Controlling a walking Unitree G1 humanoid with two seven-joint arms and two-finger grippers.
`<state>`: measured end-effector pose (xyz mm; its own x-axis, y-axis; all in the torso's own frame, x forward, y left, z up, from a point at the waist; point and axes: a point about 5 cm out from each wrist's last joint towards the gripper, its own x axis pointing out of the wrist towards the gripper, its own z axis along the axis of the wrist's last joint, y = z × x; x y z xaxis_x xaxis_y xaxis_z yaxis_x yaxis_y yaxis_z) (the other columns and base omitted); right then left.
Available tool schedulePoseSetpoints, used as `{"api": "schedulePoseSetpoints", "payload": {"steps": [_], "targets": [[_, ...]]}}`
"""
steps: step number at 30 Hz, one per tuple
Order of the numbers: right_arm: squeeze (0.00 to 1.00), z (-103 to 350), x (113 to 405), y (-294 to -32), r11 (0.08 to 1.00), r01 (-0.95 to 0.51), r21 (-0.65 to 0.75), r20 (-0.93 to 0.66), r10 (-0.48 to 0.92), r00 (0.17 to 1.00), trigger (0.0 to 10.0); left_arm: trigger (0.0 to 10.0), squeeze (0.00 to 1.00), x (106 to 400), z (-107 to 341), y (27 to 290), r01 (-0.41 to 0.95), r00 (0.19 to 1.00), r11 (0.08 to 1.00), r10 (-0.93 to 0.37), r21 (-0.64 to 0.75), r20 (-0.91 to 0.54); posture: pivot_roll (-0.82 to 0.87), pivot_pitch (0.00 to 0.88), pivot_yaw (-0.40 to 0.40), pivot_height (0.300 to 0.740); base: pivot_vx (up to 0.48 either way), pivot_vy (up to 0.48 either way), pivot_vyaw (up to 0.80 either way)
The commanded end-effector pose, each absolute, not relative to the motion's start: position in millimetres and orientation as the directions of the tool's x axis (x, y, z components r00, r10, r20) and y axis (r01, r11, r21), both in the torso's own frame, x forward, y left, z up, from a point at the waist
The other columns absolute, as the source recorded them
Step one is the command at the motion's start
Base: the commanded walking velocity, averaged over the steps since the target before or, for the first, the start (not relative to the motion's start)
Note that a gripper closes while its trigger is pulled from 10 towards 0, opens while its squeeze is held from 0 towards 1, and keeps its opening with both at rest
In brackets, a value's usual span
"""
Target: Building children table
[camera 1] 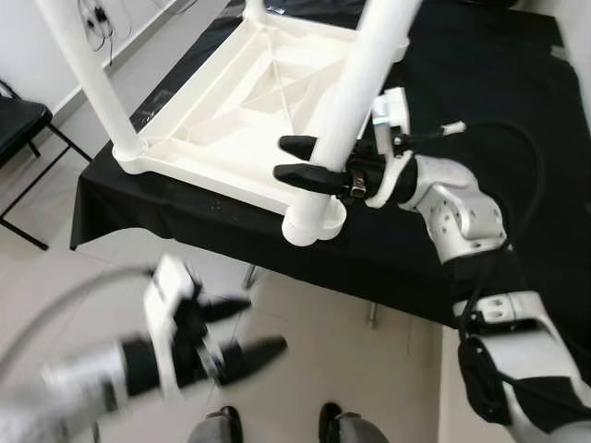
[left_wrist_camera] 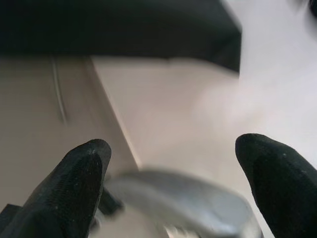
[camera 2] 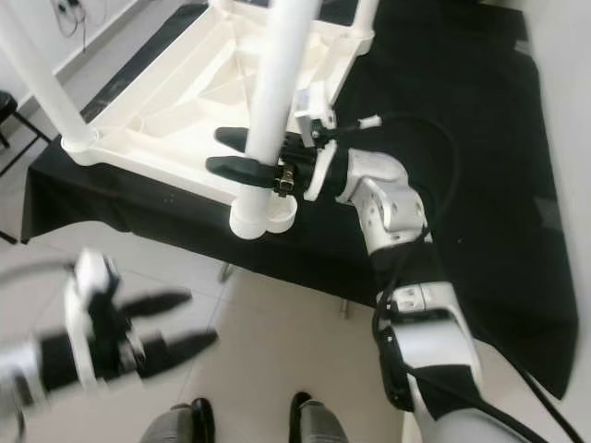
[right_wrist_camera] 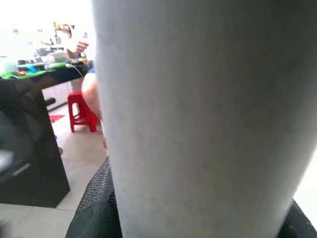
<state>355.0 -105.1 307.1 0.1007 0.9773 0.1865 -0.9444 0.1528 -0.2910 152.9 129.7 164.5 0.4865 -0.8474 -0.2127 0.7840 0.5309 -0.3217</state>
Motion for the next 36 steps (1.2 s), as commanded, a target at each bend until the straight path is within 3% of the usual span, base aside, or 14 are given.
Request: {"api": "schedulePoseSetpoints", "payload": {"steps": [1, 2, 13, 21, 27, 36], "targets": [[0.00, 317, 355, -103, 0.147, -0.929, -0.340, 0.203, 0.976, 0.080, 10.0, 10.0, 0.00, 142, 166, 120, 0.787, 0.494, 0.531, -0.848, -0.314, -0.193, 0.11, 0.371, -0.040, 0.740, 0.000, 0.000, 0.00], [0.00, 323, 357, -102, 0.150, -0.918, -0.366, 0.199, 0.977, 0.081, 10.0, 10.0, 0.00, 142, 168, 121, 0.757, 0.534, 0.559, -0.827, -0.337, -0.174, 0.11, 0.382, -0.040, 0.740, 0.000, 0.000, 0.00], [0.00, 336, 355, -104, 0.109, -0.901, -0.419, 0.173, 0.984, 0.039, 10.0, 10.0, 0.00, 122, 175, 115, 0.794, 0.548, 0.571, -0.821, -0.210, -0.162, 0.12, 0.416, -0.028, 0.740, 0.000, 0.000, 0.00], [0.00, 335, 357, -116, 0.041, -0.904, -0.426, 0.109, 0.994, -0.007, 10.0, 10.0, 0.00, 120, 177, 114, 0.734, 0.657, 0.671, -0.741, -0.107, -0.139, 0.12, 0.428, -0.030, 0.740, 0.000, 0.000, 0.00], [0.00, 336, 354, -127, -0.045, -0.912, -0.408, 0.065, 0.995, -0.078, 10.0, 10.0, 0.00, 116, 176, 114, 0.715, 0.687, 0.697, -0.716, -0.058, -0.124, 0.12, 0.430, -0.033, 0.740, 0.000, 0.000, 0.00], [0.00, 322, 345, -114, -0.167, -0.912, -0.376, -0.012, 0.984, -0.176, 10.0, 10.0, 0.00, 114, 178, 112, 0.705, 0.703, 0.708, -0.704, -0.029, -0.098, 0.13, 0.435, -0.039, 0.740, 0.000, 0.000, 0.00]]}}
